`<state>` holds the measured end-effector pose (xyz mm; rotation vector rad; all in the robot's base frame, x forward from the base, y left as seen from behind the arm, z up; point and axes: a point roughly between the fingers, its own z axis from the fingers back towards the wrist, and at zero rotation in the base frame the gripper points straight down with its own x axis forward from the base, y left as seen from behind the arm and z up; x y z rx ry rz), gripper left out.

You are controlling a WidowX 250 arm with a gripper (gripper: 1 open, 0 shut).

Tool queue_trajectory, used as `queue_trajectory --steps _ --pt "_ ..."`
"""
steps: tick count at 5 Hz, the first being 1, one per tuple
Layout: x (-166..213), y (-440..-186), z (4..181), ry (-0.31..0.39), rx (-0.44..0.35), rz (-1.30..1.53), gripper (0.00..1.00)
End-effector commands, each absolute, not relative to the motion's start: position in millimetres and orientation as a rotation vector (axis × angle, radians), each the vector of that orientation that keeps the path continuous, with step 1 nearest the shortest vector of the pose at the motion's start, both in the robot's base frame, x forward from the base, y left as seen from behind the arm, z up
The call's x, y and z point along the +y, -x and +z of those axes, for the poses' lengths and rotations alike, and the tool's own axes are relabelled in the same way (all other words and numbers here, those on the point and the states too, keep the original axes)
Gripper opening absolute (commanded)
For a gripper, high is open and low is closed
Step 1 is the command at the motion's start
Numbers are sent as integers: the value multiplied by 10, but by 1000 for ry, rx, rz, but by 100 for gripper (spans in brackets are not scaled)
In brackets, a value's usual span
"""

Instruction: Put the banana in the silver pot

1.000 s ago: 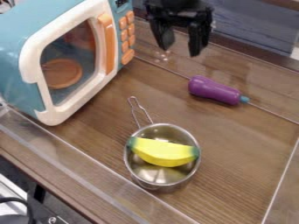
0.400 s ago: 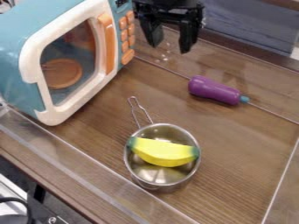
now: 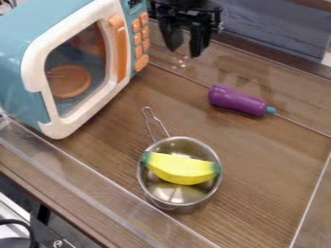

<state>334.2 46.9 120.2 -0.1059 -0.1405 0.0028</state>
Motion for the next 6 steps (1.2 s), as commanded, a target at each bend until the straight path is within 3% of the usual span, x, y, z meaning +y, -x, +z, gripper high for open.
queue_trajectory --steps 1,3,5,6 --pt "613 -3445 1356 78 -211 -12 100" --pt "604 -3335 1245 71 -216 28 100" --pt "702 -3391 1136 58 -236 180 100" --pt "629 -3376 1212 72 -237 89 100"
